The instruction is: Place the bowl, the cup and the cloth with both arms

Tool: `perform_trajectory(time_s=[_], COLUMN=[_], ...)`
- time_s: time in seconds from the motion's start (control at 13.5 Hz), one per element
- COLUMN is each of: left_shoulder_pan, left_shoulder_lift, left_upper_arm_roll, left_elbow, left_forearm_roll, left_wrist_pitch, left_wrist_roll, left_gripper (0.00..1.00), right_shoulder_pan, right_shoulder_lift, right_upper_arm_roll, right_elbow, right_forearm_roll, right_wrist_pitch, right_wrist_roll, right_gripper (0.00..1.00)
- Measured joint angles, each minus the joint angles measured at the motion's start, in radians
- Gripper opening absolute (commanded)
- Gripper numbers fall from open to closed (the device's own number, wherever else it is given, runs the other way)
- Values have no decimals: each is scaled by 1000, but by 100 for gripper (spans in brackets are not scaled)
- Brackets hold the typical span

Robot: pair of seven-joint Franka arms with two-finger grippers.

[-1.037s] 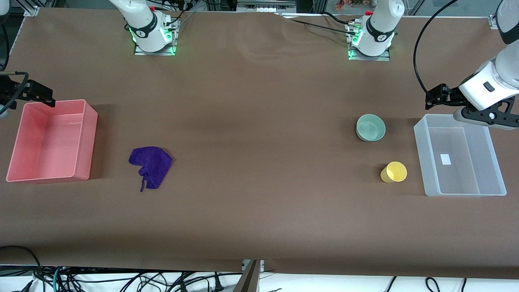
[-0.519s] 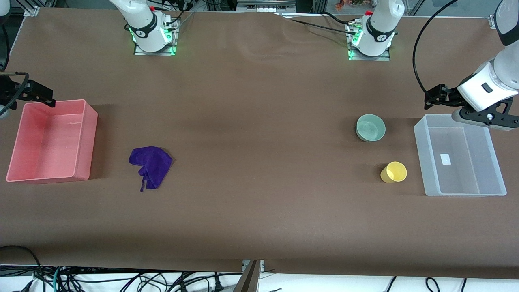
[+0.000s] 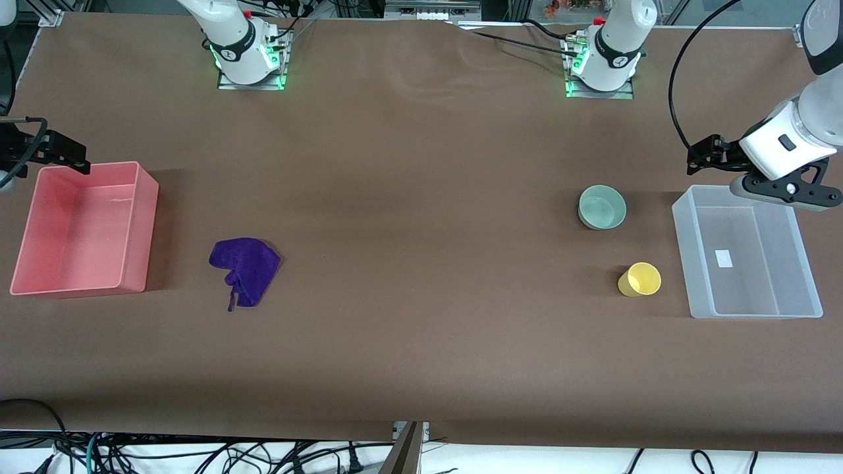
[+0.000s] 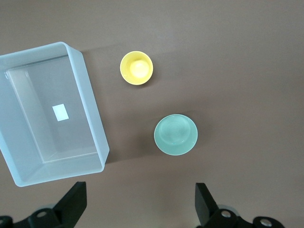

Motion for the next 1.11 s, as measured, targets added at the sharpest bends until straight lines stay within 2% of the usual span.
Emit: perform_trajectory(time_s=[0.67,0.96,1.11], left_shoulder_pan=[0,0,0], left_shoulder_lift=[3,46,100], left_upper_arm_roll=[0,0,0], left_elbow=[-3,-56,-108], left_forearm_roll=[0,-5,-5], left_wrist_pitch=[-12,-56,23], left_wrist_roll=[4,89,100], left_gripper=[100,100,100], right_shoulder_pan=[0,1,2], right_shoulder_lift=[0,8,18], right_upper_arm_roll=[-1,0,1], right_elbow=[0,-1,-3], right_forearm_roll=[-2,-2,-2], right_wrist_pitch=[0,0,0], right_wrist_roll=[0,0,0], right_gripper=[100,100,100])
